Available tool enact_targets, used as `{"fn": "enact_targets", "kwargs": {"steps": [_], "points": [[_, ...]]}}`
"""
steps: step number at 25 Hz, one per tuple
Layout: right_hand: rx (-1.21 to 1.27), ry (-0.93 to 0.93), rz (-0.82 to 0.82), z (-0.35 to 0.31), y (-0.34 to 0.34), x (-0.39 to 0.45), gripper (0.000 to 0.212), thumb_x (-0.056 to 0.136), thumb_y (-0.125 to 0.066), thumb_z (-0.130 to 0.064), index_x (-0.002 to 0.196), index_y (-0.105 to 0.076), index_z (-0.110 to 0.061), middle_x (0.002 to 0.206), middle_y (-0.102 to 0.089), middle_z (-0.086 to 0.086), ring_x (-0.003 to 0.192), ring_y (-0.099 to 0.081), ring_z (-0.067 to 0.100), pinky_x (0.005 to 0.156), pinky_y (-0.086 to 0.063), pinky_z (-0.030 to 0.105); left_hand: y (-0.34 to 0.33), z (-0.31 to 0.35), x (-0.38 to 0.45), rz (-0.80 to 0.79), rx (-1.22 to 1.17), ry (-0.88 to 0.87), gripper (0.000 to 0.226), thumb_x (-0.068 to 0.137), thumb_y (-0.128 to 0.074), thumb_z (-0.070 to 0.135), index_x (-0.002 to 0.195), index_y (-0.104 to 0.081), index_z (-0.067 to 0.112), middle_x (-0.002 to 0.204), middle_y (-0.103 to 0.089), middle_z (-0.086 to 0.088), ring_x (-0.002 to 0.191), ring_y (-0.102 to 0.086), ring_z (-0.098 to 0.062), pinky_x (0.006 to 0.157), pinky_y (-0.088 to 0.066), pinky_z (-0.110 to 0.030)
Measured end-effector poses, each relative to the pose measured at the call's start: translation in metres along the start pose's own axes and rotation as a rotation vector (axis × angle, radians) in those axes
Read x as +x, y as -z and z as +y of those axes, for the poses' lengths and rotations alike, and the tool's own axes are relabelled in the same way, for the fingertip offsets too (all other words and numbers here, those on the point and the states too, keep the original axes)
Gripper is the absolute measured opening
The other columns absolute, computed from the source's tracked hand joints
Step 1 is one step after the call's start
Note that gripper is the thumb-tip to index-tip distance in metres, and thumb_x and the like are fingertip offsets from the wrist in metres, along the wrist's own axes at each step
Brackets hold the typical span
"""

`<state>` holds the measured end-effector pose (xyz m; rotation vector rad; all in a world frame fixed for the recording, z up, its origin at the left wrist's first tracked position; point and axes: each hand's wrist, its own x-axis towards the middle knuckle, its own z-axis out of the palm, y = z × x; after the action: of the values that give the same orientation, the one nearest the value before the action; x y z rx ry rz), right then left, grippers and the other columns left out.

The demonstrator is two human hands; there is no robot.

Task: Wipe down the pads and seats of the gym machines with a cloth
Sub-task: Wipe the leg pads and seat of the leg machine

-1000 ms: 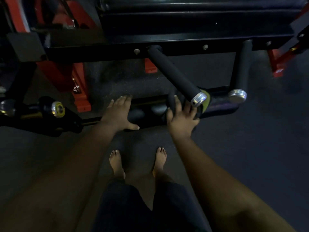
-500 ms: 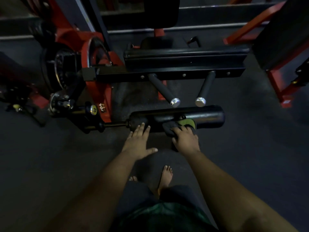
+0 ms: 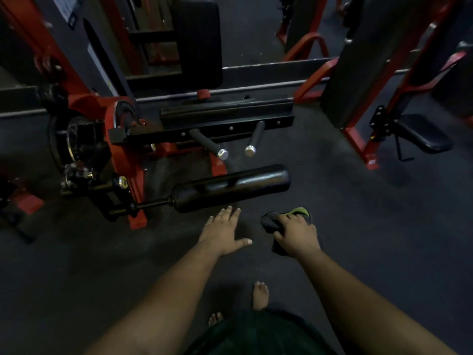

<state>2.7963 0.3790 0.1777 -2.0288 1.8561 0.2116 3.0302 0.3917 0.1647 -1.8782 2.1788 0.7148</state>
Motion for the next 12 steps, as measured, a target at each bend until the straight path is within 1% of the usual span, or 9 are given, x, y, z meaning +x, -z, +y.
{"fn": "enact_targets", "kwargs": {"steps": [3,6,8,12], "points": [[0.052,-0.045,0.062,0.036,0.022,-0.003,0.05,0.094,-0.049,-0.045,0.142,-0.044,-0.034,0.137,-0.054,-0.001,0.126,-0.047,0.026,0.095,-0.043,0.049,0.011,0.037,0.003,0.034,0.039,-0.019,0.106,0.084,-0.048,0.08,0.162,-0.001,0.025,0.17,0.0,-0.003,0.156,-0.005,-0.023,0.126,-0.014,-0.048],[0.098,-0.03,0.102,0.077,0.04,0.008,0.047,0.094,-0.049,-0.044,0.139,-0.046,-0.033,0.135,-0.055,-0.002,0.123,-0.048,0.025,0.093,-0.044,0.049,0.025,0.071,0.018,0.089,0.033,0.008,0.106,0.085,-0.048,0.08,0.162,0.001,0.025,0.17,0.0,-0.003,0.157,-0.004,-0.022,0.126,-0.012,-0.047],[0.135,-0.003,0.126,0.108,0.056,0.023,0.045,0.094,-0.048,-0.042,0.138,-0.046,-0.034,0.132,-0.055,-0.002,0.121,-0.048,0.024,0.093,-0.044,0.049,0.037,0.096,0.033,0.145,0.045,0.046,0.106,0.085,-0.048,0.079,0.162,0.001,0.025,0.17,-0.001,-0.003,0.156,-0.005,-0.022,0.126,-0.012,-0.046],[0.055,0.128,0.173,0.171,0.106,0.07,0.045,0.095,-0.048,-0.042,0.14,-0.045,-0.034,0.133,-0.054,-0.003,0.124,-0.047,0.024,0.092,-0.043,0.048,0.059,0.142,0.067,0.258,0.004,0.203,0.105,0.085,-0.047,0.08,0.162,-0.003,0.024,0.17,-0.005,-0.005,0.156,-0.008,-0.023,0.125,-0.014,-0.047]]}}
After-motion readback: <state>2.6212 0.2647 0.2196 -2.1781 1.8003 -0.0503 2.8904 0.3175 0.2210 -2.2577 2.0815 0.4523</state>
